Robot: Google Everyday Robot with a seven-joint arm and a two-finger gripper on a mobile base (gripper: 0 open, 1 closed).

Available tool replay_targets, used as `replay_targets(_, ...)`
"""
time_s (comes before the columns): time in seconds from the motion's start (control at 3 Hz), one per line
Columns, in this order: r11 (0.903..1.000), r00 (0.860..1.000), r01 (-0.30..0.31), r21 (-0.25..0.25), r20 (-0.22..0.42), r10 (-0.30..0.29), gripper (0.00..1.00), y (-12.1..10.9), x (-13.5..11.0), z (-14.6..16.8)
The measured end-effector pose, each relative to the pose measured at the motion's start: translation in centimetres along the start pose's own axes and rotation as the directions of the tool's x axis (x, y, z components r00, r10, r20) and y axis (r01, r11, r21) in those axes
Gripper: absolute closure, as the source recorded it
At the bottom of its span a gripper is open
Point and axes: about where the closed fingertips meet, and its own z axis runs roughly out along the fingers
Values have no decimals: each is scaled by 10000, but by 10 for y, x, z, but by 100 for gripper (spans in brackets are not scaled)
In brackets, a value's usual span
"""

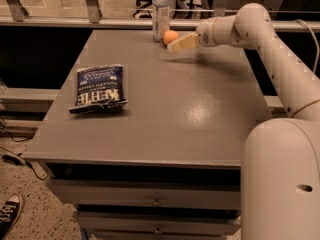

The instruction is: Move orange near blue plastic bottle

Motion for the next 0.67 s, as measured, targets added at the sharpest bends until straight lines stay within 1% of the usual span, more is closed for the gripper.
replay_targets(0.33,9980,9967,85,-620,809,-34,0,-4,-2,-61)
replay_targets(0.67,9915,9911,343,-1254,1320,-176,0,2,-4,-96)
